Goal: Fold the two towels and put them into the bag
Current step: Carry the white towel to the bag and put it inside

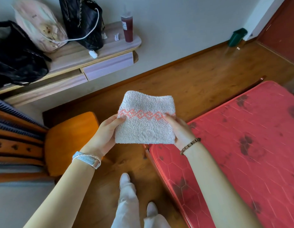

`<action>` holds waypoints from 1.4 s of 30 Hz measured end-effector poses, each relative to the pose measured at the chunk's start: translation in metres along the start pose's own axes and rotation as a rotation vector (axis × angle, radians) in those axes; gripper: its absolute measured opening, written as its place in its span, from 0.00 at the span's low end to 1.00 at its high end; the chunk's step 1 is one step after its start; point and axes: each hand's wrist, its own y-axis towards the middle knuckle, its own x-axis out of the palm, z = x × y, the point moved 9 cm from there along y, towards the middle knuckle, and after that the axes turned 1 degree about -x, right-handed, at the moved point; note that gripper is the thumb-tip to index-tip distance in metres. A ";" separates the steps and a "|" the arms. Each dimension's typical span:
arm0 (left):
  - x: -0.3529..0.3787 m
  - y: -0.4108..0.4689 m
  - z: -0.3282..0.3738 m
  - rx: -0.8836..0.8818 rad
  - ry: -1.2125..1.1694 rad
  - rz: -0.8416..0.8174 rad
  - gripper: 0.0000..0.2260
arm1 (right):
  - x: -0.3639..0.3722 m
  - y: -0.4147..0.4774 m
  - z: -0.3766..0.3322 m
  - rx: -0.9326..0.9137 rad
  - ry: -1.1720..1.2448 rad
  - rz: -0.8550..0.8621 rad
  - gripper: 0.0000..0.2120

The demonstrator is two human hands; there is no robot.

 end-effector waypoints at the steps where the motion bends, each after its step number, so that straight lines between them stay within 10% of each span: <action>1: -0.004 0.007 0.004 0.000 -0.001 -0.001 0.18 | 0.004 0.008 -0.002 -0.002 -0.004 0.009 0.10; 14: -0.077 0.128 0.093 -0.037 -0.008 0.008 0.15 | 0.083 0.132 -0.039 -0.010 -0.049 0.093 0.29; 19: -0.092 0.164 0.119 -0.060 -0.008 -0.007 0.15 | 0.100 0.167 -0.046 -0.003 -0.061 0.131 0.12; 28: -0.096 0.226 0.153 -0.079 0.002 -0.044 0.15 | 0.109 0.228 -0.064 0.007 -0.058 0.148 0.37; 38: -0.055 0.334 0.198 -0.093 0.101 -0.156 0.17 | 0.080 0.303 -0.121 -0.033 0.041 0.209 0.36; 42: -0.026 0.386 0.215 -0.100 0.143 -0.235 0.20 | 0.056 0.335 -0.149 -0.033 0.110 0.252 0.18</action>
